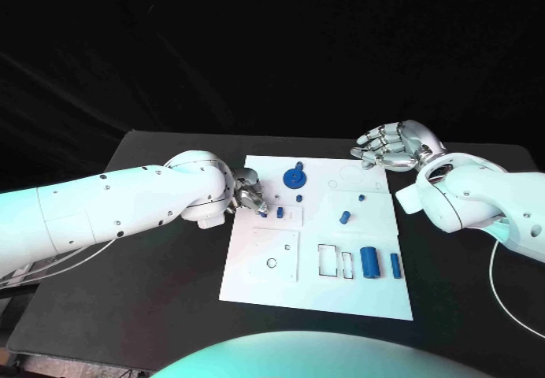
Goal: Assemble the parts on the task board
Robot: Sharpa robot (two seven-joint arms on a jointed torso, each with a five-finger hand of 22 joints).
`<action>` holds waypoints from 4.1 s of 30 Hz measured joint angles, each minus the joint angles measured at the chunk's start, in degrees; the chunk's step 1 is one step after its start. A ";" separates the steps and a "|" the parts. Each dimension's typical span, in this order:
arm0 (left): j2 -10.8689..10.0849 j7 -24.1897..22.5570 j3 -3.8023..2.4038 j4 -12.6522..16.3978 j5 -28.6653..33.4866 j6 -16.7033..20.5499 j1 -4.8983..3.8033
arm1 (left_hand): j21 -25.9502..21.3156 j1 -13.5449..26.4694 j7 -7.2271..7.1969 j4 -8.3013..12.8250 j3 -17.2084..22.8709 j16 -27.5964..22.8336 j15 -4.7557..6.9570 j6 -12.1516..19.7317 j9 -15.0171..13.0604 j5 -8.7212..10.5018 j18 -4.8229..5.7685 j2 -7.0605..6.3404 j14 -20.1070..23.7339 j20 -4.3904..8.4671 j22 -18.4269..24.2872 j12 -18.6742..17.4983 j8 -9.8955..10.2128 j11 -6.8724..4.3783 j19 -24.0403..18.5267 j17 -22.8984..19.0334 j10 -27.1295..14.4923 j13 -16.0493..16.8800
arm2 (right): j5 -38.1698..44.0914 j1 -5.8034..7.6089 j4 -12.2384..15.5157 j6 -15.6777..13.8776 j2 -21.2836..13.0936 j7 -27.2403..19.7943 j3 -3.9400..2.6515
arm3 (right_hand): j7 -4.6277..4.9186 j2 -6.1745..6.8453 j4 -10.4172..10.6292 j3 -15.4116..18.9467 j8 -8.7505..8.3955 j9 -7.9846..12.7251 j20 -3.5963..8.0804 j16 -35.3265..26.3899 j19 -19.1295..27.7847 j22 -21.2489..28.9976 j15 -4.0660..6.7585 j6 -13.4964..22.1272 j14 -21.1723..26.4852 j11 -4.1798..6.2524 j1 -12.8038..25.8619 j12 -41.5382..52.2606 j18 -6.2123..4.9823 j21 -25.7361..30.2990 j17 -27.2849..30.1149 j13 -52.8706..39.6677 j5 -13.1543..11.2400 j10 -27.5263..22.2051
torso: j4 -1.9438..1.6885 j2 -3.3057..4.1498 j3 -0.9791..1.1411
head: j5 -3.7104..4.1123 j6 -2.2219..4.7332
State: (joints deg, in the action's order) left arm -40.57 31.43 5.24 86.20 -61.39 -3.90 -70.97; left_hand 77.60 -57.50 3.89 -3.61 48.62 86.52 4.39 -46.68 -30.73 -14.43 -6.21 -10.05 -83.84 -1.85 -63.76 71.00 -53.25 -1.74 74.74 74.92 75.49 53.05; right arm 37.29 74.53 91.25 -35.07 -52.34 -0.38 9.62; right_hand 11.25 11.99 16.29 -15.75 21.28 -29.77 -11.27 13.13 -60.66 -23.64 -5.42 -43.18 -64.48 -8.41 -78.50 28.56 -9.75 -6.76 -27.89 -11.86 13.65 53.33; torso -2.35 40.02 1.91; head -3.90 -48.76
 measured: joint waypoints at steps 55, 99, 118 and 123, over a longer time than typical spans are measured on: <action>-0.78 -0.23 -0.70 -0.66 1.46 -0.98 0.55 | -0.22 1.66 -2.16 -9.24 -19.68 0.00 0.42 -3.29 3.16 1.68 0.00 -1.08 -0.01 0.41 0.15 -0.17 1.67 -0.30 0.41 -0.01 -0.15 0.36 | -0.30 0.00 0.18 0.00 -0.37 -0.51 0.00 | 0.00 0.00 0.16 0.16 0.22 0.10 -0.21 0.00 -0.21 0.30 0.00 0.00 0.00 0.00 0.00 0.00 0.00 0.22 0.11 0.39 0.00 0.00 | 0.00 -0.06 -0.06 | 0.60 0.25; 6.98 -36.99 -0.92 -8.41 -20.11 16.70 0.54 | -25.11 -24.06 6.12 -4.44 -20.11 -19.55 -8.01 7.19 17.35 2.45 -3.55 -5.50 27.63 -7.17 29.44 -35.67 18.43 8.81 -25.38 -39.64 -28.48 -40.32 | -0.79 -0.09 -0.01 0.02 -0.19 -1.33 0.00 | -0.20 -0.24 0.16 0.16 0.22 0.14 -0.21 -0.22 -0.21 0.44 0.00 0.20 0.00 0.00 0.24 0.00 0.00 0.22 0.16 0.61 0.00 0.00 | 0.03 0.12 0.00 | 2.02 1.87; 11.59 -36.50 -0.02 -14.14 -29.87 10.35 0.54 | -24.39 -23.07 5.83 -4.69 -20.79 -15.58 -7.77 4.06 18.48 2.45 -3.55 -4.97 25.78 -7.06 28.92 -37.44 19.86 8.74 -23.63 -40.31 -27.59 -42.50 | -0.86 -0.08 0.12 0.01 -0.08 -1.41 0.00 | -0.02 -0.24 0.00 0.32 0.22 0.20 -0.21 -0.22 -0.21 0.60 0.00 0.38 0.00 0.00 0.24 0.00 0.00 0.22 0.22 0.78 0.00 0.00 | 0.08 0.14 -0.03 | 2.43 1.68; 11.94 -36.47 0.02 -14.62 -30.50 9.39 0.54 | -23.91 -23.07 5.60 -4.69 -20.79 -14.68 -7.63 3.18 18.71 2.45 -3.56 -4.97 25.24 -7.12 28.68 -37.87 20.22 8.51 -23.28 -40.25 -26.87 -43.00 | -0.87 -0.08 0.15 0.01 -0.09 -1.43 0.00 | -0.02 -0.23 0.00 0.32 0.22 0.20 -0.21 -0.22 -0.21 0.60 0.00 0.39 0.00 0.00 0.24 0.00 0.00 0.22 0.22 0.78 0.00 0.00 | 0.04 0.13 -0.03 | 2.50 1.61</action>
State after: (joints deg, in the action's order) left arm -28.64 -5.04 5.25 71.57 -91.89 5.49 -70.43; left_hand 53.69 -80.57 9.49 -8.30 27.83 71.84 -3.24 -43.50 -12.02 -11.98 -9.78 -15.02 -58.60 -8.96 -35.07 33.12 -33.02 6.77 51.46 34.66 48.62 10.05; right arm 36.43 74.45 91.40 -35.06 -52.43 -1.81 9.62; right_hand 11.24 11.76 16.28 -15.43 21.51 -29.57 -11.48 12.91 -60.87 -23.03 -5.42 -42.80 -64.48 -8.41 -78.26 28.56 -9.75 -6.54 -27.67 -11.08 13.65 53.33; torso -2.30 40.14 1.88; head -1.40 -47.14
